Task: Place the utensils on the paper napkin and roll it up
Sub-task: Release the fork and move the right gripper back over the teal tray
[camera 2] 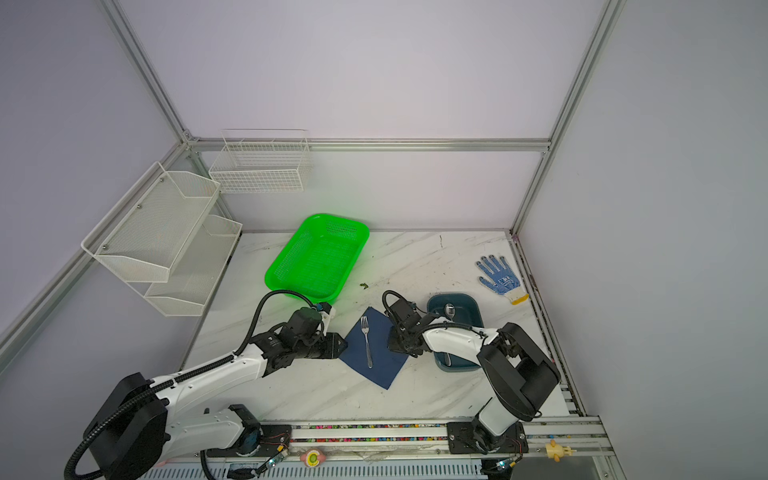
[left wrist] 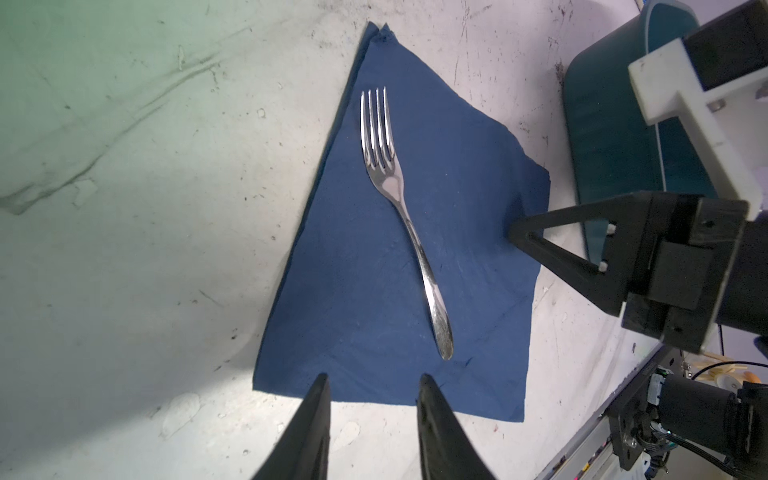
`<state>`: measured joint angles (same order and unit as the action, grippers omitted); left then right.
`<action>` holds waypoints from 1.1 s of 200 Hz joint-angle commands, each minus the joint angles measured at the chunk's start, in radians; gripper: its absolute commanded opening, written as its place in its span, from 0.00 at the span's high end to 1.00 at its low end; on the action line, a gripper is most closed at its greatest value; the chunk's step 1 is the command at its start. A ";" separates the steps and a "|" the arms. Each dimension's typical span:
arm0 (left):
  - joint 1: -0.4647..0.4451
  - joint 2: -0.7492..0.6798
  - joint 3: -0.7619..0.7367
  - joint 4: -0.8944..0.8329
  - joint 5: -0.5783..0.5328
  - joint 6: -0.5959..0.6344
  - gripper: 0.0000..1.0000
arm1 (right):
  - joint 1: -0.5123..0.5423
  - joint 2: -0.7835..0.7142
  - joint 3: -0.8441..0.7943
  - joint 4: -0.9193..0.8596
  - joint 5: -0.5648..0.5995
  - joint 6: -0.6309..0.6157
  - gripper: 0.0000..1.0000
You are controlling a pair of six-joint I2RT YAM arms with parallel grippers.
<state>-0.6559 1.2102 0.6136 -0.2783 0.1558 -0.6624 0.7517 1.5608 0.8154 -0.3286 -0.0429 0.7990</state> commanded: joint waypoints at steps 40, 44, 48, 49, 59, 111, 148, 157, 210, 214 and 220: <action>-0.004 -0.043 0.113 -0.004 0.011 0.011 0.63 | -0.005 -0.214 0.100 -0.115 0.065 -0.021 0.77; -0.004 -0.043 0.121 -0.012 0.009 0.016 0.61 | -0.018 -0.229 0.120 -0.150 0.073 -0.045 0.77; -0.004 -0.042 0.131 -0.022 0.007 0.018 0.60 | -0.038 -0.242 0.142 -0.194 0.082 -0.070 0.77; -0.004 -0.042 0.133 -0.025 0.007 0.018 0.59 | -0.044 -0.246 0.148 -0.205 0.084 -0.076 0.77; -0.004 -0.039 0.160 -0.051 0.009 0.024 0.53 | -0.101 -0.268 0.198 -0.322 0.117 -0.144 0.78; -0.059 0.074 0.288 -0.048 0.068 0.018 0.32 | -0.497 -0.194 0.246 -0.486 -0.025 -0.454 0.76; -0.116 0.192 0.394 -0.048 0.104 0.028 0.28 | -0.534 -0.028 0.288 -0.507 -0.016 -0.465 0.72; -0.124 0.221 0.413 -0.048 0.107 0.031 0.27 | -0.534 0.000 0.305 -0.512 0.009 -0.450 0.72; -0.131 0.281 0.483 -0.048 0.170 0.065 0.24 | -0.538 0.122 0.315 -0.475 0.066 -0.441 0.73; -0.131 0.282 0.483 -0.048 0.170 0.066 0.24 | -0.540 0.129 0.319 -0.474 0.069 -0.439 0.73; -0.131 0.283 0.481 -0.048 0.171 0.071 0.24 | -0.544 0.138 0.320 -0.469 0.076 -0.437 0.73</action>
<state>-0.7853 1.4982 0.9974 -0.3351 0.2863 -0.6308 0.2165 1.6600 1.1091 -0.7780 -0.0109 0.3710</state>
